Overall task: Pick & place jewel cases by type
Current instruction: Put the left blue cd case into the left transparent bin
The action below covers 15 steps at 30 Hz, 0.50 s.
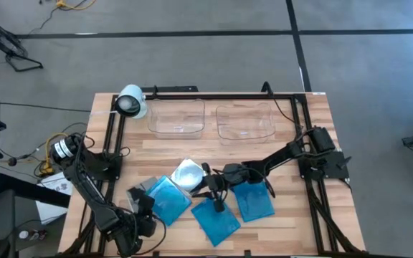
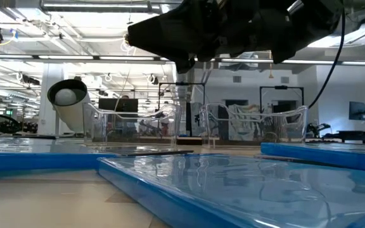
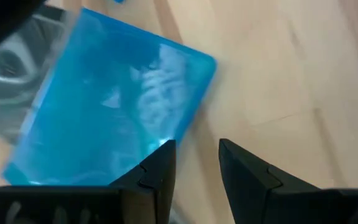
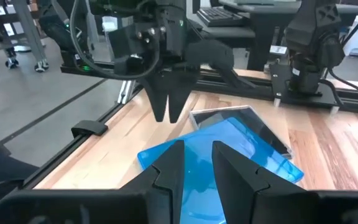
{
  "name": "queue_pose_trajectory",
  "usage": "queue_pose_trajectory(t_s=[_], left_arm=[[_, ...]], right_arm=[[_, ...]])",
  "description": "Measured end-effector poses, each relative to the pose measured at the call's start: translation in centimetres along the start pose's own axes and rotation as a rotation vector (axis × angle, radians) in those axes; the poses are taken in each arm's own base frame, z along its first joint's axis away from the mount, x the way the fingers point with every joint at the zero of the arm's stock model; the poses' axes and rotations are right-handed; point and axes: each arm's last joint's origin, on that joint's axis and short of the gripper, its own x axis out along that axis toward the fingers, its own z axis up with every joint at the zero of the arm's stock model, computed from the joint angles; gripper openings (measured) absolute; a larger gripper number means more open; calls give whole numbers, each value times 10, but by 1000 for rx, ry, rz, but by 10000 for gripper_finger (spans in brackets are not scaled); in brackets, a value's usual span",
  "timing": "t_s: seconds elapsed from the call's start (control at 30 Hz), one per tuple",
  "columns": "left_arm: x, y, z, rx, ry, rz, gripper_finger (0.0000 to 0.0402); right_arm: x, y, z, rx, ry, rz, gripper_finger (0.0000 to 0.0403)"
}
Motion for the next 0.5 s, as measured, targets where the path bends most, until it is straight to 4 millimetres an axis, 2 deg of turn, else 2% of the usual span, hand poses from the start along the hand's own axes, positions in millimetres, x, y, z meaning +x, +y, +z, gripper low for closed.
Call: queue_pose_trajectory(t_s=[0.2, 0.5], left_arm=[[4, 0, 9, -231, 32, -123, 116], [6, 6, 14, -261, 116, -202, 116]], right_arm=[[0, 0, 0, 0, 3, 0, 76], [0, 1, 0, 0, 2, 17, 76]])
